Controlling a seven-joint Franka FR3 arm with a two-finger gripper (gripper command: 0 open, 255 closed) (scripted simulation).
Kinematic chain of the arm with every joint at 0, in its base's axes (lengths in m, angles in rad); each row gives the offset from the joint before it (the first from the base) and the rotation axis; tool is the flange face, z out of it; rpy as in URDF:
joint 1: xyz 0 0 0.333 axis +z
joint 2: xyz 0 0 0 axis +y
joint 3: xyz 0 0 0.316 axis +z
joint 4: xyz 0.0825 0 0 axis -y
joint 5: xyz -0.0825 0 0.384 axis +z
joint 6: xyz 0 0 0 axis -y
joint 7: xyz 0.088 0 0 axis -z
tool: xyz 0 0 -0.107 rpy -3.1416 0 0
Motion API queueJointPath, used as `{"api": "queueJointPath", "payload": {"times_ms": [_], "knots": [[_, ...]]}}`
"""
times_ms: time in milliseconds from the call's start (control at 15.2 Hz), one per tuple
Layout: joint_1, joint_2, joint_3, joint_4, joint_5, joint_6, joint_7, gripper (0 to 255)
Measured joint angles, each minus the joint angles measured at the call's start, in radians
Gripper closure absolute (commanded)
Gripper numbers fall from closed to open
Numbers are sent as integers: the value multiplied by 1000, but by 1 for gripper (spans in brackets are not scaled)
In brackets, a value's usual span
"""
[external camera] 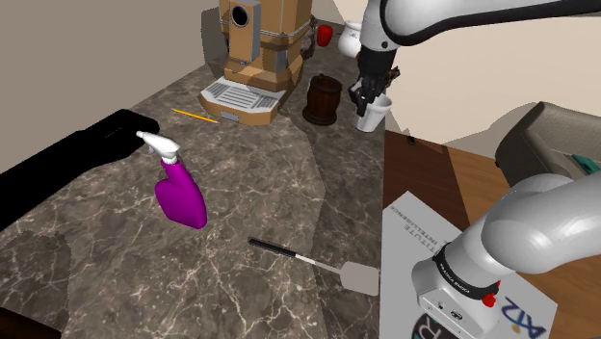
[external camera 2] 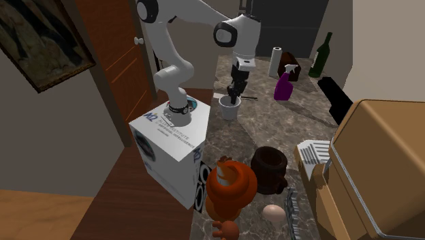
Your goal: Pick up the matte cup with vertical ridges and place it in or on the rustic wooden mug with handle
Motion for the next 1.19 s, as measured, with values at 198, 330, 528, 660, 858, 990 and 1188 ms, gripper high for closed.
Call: {"api": "queueJointPath", "payload": {"times_ms": [198, 330, 528, 660, 858, 990, 1188], "knots": [[0, -6, -1, 36, 2, -42, -6, 255], [0, -7, -1, 58, 2, -64, -9, 255], [0, -10, -1, 97, 4, -106, -13, 255], [0, -13, -3, 122, 4, -133, -18, 255], [-1, -7, -2, 170, 4, -175, -22, 255], [-5, 11, -5, 206, 1, -193, -29, 255], [-19, 107, -16, 305, -15, -194, -46, 255]]}}
